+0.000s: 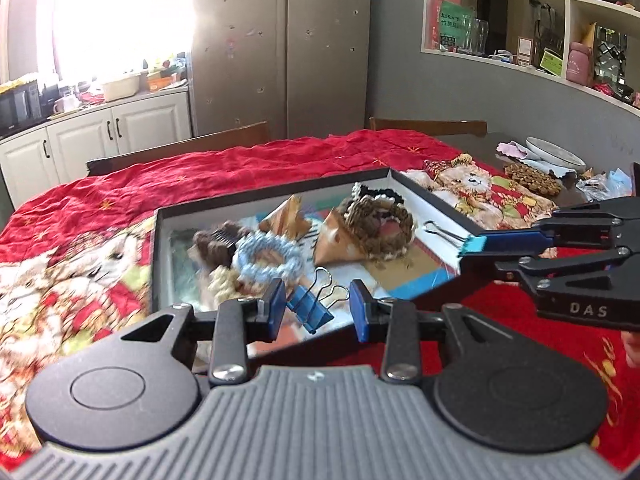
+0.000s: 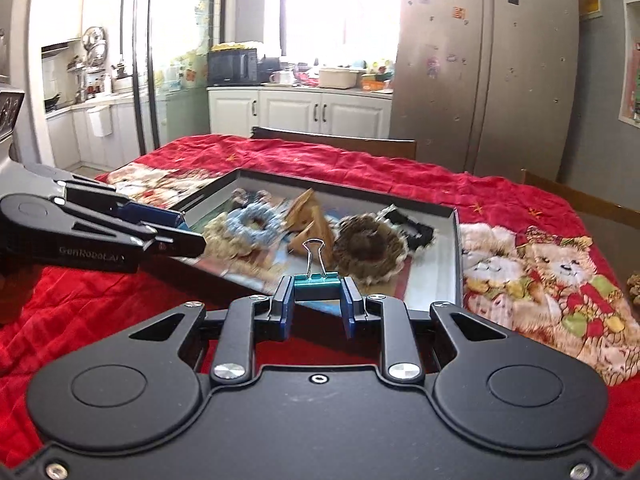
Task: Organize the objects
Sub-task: 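Lift and carry both binder clips with both tools over the box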
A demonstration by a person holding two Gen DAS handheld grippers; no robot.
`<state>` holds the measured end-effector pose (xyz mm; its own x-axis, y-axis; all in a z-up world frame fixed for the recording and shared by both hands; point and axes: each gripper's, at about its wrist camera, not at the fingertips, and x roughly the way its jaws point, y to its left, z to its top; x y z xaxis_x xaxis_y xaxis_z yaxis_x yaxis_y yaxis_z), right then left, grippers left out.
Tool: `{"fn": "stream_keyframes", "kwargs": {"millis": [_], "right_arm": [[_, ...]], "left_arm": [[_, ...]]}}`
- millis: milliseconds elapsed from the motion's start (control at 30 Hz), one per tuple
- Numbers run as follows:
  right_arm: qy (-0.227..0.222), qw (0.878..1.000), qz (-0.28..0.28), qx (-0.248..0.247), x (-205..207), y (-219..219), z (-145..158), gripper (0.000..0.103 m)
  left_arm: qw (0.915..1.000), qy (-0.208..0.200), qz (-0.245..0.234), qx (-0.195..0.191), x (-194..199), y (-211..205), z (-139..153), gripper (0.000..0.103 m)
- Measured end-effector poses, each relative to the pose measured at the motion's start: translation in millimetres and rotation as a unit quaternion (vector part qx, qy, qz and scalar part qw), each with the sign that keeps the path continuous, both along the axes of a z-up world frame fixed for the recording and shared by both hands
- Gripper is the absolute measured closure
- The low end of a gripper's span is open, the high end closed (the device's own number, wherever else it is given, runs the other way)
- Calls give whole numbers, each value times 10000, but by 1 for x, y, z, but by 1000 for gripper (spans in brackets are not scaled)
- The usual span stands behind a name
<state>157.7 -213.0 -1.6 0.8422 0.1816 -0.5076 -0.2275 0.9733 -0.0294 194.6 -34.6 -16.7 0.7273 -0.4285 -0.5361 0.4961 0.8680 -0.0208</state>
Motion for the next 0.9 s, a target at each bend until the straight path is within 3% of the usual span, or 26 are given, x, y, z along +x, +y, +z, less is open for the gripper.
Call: {"fn": "stream_keyframes", "kwargs": {"millis": [367, 900], "right_arm": [[147, 9992, -353, 101, 41, -13, -15, 80], [444, 9980, -435, 103, 77, -17, -41, 80]], "left_arm": [[9998, -15, 174, 12, 35, -26, -10, 65], [9986, -164, 285, 422, 50, -44, -35, 65]]}}
